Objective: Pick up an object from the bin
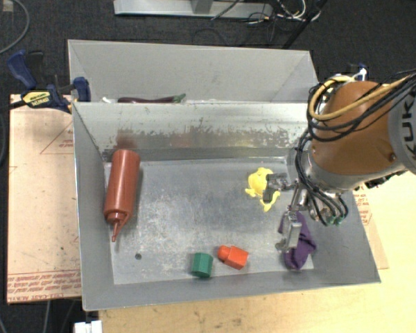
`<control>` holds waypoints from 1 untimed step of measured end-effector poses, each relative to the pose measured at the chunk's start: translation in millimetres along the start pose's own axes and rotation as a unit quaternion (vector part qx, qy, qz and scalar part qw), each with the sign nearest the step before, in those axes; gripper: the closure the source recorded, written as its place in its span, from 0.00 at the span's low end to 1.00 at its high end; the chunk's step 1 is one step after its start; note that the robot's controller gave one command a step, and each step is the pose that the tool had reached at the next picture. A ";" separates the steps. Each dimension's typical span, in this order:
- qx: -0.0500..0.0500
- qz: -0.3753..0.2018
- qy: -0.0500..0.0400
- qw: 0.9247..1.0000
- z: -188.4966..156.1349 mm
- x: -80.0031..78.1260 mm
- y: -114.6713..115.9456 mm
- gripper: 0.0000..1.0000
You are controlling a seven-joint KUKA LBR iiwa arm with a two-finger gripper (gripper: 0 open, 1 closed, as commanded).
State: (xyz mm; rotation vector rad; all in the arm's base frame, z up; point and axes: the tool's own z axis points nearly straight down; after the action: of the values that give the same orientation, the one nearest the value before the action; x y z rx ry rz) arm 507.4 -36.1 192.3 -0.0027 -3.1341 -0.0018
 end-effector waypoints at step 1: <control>0.000 -0.001 -0.004 1.000 -4.2 -1.7 0.1 0.00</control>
Offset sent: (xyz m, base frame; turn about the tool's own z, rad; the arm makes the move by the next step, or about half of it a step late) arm 0.0359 0.0964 -0.0245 -0.0547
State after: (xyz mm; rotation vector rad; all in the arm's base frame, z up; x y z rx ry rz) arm 509.1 -36.0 196.5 -0.0006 -3.1421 -0.0008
